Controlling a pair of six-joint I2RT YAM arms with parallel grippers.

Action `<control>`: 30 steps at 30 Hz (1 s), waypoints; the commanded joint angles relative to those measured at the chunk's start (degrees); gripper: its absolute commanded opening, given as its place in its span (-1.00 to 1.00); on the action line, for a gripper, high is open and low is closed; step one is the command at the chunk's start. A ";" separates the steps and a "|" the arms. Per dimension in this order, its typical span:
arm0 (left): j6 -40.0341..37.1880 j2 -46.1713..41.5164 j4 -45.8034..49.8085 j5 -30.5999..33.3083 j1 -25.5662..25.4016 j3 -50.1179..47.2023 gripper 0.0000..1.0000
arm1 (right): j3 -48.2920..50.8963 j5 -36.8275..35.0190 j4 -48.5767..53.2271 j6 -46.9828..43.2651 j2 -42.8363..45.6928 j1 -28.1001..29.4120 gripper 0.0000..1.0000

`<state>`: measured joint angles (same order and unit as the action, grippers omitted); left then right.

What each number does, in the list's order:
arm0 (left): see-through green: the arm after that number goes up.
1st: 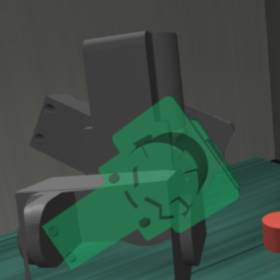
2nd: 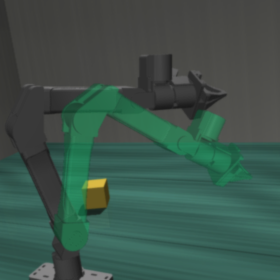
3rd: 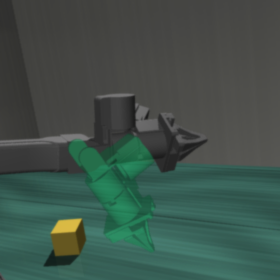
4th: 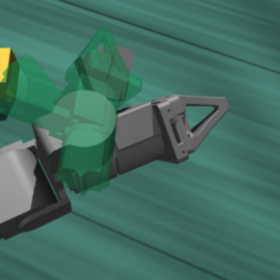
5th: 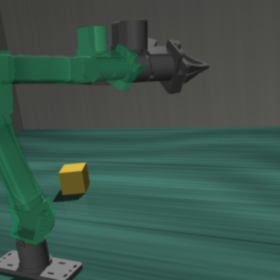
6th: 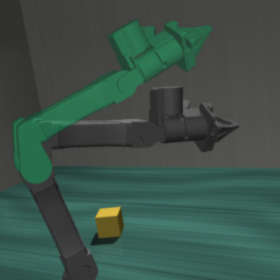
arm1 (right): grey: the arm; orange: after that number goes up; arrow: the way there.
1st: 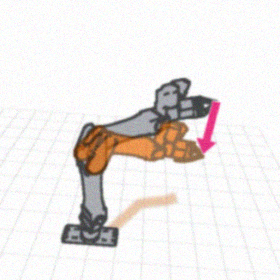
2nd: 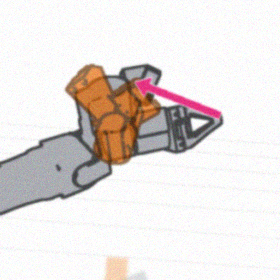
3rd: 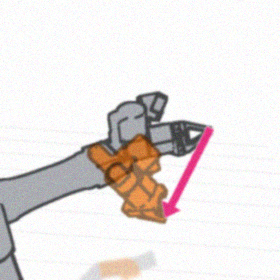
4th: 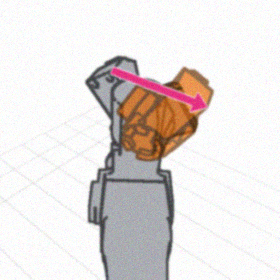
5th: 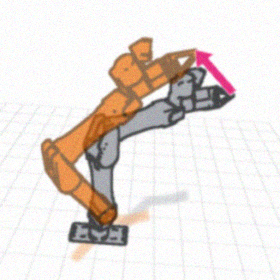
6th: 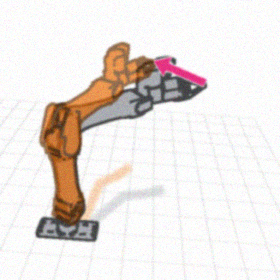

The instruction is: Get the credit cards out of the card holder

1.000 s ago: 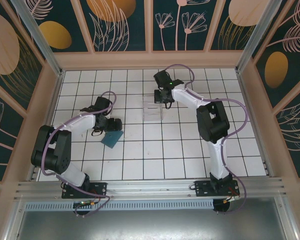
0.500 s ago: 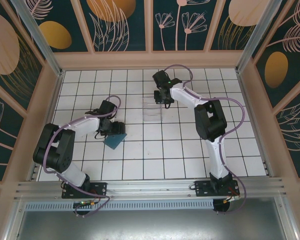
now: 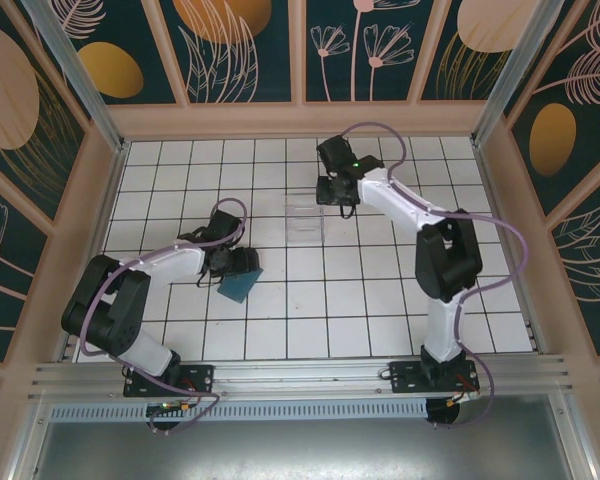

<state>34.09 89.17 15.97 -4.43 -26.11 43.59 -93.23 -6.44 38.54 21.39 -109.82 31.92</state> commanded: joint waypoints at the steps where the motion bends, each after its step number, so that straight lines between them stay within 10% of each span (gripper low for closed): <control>1: 7.10 -0.69 1.10 -5.27 -2.64 -3.12 0.53 | 4.44 -0.83 -0.83 0.84 5.44 0.96 -0.09; 30: 20.05 -12.43 2.98 -6.50 -16.53 -8.66 0.84 | 36.45 11.32 -11.46 10.63 25.98 8.57 -0.07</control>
<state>53.12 78.52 16.12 -9.47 -42.02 36.21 -57.98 3.97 28.62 29.43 -85.71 39.48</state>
